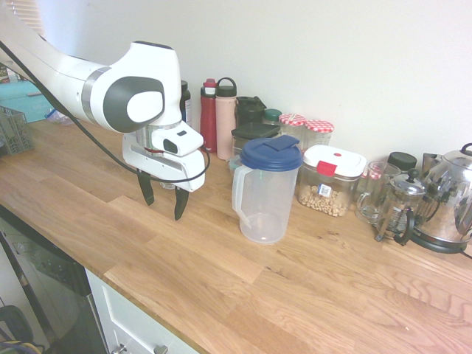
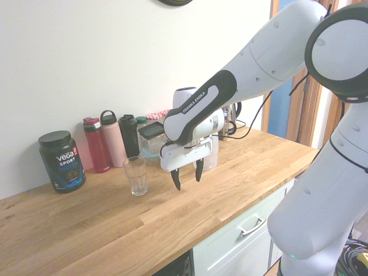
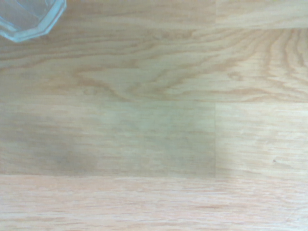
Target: Pour me some water
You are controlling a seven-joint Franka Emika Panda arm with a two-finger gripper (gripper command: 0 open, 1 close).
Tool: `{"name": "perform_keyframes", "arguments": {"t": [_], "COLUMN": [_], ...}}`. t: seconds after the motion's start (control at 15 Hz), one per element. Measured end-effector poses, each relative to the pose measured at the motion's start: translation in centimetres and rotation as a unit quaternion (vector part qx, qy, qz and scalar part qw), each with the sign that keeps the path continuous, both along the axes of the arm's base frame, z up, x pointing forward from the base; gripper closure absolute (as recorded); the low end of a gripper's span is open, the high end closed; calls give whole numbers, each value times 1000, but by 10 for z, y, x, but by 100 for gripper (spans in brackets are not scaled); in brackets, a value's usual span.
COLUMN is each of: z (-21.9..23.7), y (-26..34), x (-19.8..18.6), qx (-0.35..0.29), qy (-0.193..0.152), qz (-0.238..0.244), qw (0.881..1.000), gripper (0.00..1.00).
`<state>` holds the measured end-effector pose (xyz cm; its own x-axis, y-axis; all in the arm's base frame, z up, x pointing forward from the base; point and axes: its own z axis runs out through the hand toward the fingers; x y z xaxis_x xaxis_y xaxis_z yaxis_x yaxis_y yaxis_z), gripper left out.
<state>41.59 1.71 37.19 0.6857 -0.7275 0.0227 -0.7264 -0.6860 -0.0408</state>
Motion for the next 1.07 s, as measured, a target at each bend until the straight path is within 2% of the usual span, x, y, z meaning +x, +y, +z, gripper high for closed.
{"name": "perform_keyframes", "arguments": {"t": [0.13, 0.27, 0.47, 0.67, 0.8, 0.93, 1.07], "z": [0, 21, 112, 183, 189, 171, 154], "y": [-1, -4, -26, -57, -81, -100, -108], "x": [0, 4, -11, -44, -50, -53, -57], "qx": [1, -9, -39, -68, -93, -102, -98], "qy": [0, -23, -102, -195, -245, -250, -246], "qz": [-10, -41, -69, -103, -121, -137, -144], "qw": [1000, 999, 992, 973, 958, 953, 954], "gripper": [0, 0, 0, 0, 0, 0, 0]}}
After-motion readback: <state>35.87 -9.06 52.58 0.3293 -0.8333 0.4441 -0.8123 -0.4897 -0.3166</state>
